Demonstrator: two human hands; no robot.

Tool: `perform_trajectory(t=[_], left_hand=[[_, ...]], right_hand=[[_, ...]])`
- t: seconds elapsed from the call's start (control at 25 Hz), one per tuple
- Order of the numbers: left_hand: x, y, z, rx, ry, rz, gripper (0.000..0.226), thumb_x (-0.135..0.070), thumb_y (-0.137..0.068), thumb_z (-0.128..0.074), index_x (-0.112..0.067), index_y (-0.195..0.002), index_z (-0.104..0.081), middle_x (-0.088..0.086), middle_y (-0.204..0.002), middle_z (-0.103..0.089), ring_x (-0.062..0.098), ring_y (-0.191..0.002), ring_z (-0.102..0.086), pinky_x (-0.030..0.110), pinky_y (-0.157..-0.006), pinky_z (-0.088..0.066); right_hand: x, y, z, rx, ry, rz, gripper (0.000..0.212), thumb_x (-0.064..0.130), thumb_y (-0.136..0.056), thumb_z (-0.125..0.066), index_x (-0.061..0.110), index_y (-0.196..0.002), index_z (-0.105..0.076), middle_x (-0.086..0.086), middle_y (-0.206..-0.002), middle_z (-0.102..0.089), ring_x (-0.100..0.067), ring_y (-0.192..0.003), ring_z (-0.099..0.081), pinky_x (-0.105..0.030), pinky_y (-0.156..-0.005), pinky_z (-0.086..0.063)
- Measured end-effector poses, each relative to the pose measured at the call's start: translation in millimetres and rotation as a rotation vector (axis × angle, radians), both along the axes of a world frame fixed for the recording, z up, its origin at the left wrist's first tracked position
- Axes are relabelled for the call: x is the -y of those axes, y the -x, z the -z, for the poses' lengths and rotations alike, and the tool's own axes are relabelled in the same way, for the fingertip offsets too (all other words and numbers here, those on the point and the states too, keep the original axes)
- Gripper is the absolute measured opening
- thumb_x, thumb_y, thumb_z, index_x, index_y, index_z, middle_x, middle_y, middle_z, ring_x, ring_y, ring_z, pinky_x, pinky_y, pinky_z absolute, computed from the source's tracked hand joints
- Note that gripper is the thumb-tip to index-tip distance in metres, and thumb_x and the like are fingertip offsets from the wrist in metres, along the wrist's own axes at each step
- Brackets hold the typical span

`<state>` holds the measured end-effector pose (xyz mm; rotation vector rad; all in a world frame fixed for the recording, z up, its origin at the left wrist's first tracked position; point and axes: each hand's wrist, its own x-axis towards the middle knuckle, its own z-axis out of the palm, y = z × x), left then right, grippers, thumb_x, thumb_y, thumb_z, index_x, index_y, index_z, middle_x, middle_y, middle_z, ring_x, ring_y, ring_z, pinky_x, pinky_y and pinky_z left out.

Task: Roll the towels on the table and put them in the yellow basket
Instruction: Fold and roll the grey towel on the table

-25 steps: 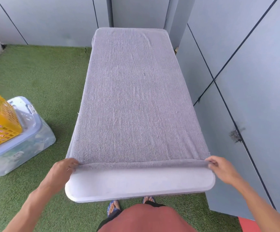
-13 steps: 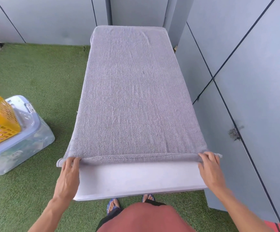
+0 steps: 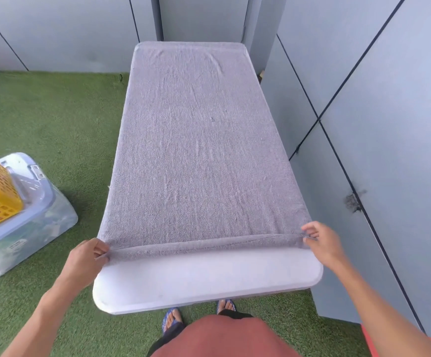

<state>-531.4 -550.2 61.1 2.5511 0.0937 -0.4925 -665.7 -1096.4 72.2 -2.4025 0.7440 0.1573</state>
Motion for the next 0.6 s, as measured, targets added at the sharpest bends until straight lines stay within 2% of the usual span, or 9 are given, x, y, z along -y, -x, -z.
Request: perform_trajectory(t=[0.08, 0.16, 0.2, 0.28, 0.36, 0.48, 0.6], left_hand=[[4, 5, -3, 0.149, -0.079, -0.005, 0.021, -0.001, -0.079, -0.070, -0.021, -0.079, -0.069, 0.007, -0.091, -0.058, 0.028, -0.087, -0.053, 0.037, -0.075, -0.042], [11, 24, -2, 0.357, -0.209, 0.079, 0.016, 0.003, -0.078, -0.069, -0.012, -0.083, -0.072, 0.008, -0.087, -0.057, 0.026, -0.080, -0.045, 0.040, -0.067, -0.041], [15, 37, 1, 0.410, -0.245, 0.134, 0.018, 0.008, -0.077, -0.068, -0.005, -0.089, -0.071, 0.010, -0.086, -0.058, 0.026, -0.078, -0.044, 0.040, -0.062, -0.044], [22, 58, 10, 0.432, -0.273, 0.208, 0.038, 0.018, -0.071, -0.066, 0.003, -0.105, -0.064, 0.016, -0.098, -0.057, 0.031, -0.085, -0.047, 0.044, -0.061, -0.052], [24, 61, 18, 0.423, -0.279, 0.247, 0.055, 0.023, -0.065, -0.064, 0.004, -0.117, -0.057, 0.019, -0.111, -0.052, 0.036, -0.095, -0.047, 0.048, -0.066, -0.056], [29, 46, 16, 0.354, -0.269, 0.205, 0.049, 0.023, -0.071, -0.058, 0.000, -0.115, -0.059, 0.016, -0.112, -0.054, 0.035, -0.099, -0.049, 0.045, -0.059, -0.056], [22, 31, 11, 0.291, -0.255, 0.201, 0.042, 0.017, -0.082, -0.048, -0.004, -0.116, -0.062, 0.008, -0.112, -0.060, 0.028, -0.102, -0.053, 0.041, -0.067, -0.053]], right_hand=[[-10, 4, 7, 0.047, 0.218, 0.041, 0.019, -0.002, -0.078, -0.069, 0.017, -0.083, -0.068, -0.003, -0.095, -0.056, -0.028, -0.098, -0.052, -0.030, -0.086, -0.039], [-22, 18, 16, 0.071, 0.501, -0.065, 0.021, -0.004, -0.076, -0.069, 0.013, -0.088, -0.072, -0.004, -0.094, -0.054, -0.031, -0.096, -0.047, -0.038, -0.088, -0.041], [-27, 27, 20, 0.077, 0.573, -0.134, 0.025, -0.005, -0.075, -0.069, 0.009, -0.095, -0.071, -0.005, -0.096, -0.055, -0.032, -0.097, -0.048, -0.041, -0.091, -0.042], [-35, 36, 25, 0.072, 0.574, -0.207, 0.034, -0.002, -0.074, -0.070, 0.003, -0.108, -0.066, -0.008, -0.104, -0.054, -0.034, -0.105, -0.048, -0.043, -0.097, -0.041], [-33, 30, 25, 0.051, 0.528, -0.207, 0.036, -0.002, -0.075, -0.068, 0.002, -0.110, -0.063, -0.009, -0.109, -0.052, -0.032, -0.109, -0.046, -0.038, -0.097, -0.041], [-21, 13, 23, -0.050, 0.463, -0.168, 0.035, -0.011, -0.082, -0.055, -0.001, -0.114, -0.063, -0.010, -0.109, -0.054, -0.030, -0.107, -0.046, -0.039, -0.096, -0.043], [-14, 13, 17, -0.110, 0.448, -0.194, 0.040, -0.013, -0.087, -0.043, 0.001, -0.121, -0.059, -0.008, -0.113, -0.056, -0.027, -0.109, -0.046, -0.036, -0.093, -0.043]])
